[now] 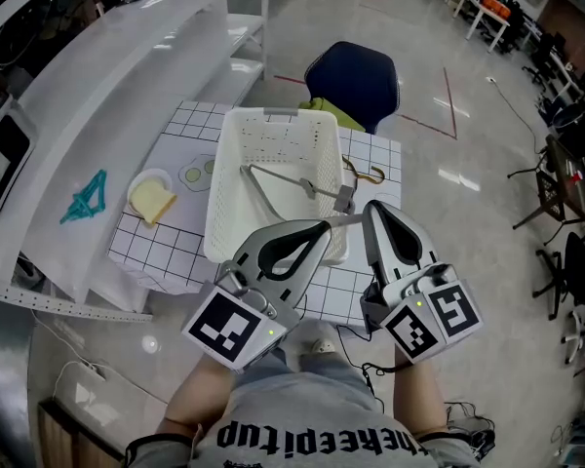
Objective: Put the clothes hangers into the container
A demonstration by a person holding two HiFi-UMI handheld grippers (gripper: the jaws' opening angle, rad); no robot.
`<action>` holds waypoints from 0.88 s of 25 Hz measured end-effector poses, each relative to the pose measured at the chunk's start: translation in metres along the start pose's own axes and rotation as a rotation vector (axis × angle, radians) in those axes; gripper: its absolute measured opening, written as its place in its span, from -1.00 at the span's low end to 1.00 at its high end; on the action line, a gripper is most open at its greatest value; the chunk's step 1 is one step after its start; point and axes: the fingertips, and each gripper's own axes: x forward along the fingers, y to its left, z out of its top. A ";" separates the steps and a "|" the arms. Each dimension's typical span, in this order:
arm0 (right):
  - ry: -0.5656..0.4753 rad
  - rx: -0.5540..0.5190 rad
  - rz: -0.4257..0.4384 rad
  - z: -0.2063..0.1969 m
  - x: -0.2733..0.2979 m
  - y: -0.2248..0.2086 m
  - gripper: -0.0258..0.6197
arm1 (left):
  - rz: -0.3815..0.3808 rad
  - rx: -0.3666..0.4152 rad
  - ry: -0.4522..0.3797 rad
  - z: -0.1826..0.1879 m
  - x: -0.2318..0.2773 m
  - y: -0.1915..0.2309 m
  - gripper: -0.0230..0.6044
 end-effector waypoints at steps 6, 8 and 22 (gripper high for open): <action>0.016 -0.005 0.046 -0.008 -0.009 0.006 -0.93 | 0.010 0.002 0.004 -0.002 0.003 -0.011 -0.86; 0.019 -0.005 0.059 -0.009 -0.012 0.008 -0.93 | 0.015 0.003 0.007 -0.002 0.004 -0.014 -0.86; 0.026 -0.042 0.121 -0.013 -0.027 0.015 -0.93 | 0.047 0.012 0.005 -0.001 0.007 -0.031 -0.86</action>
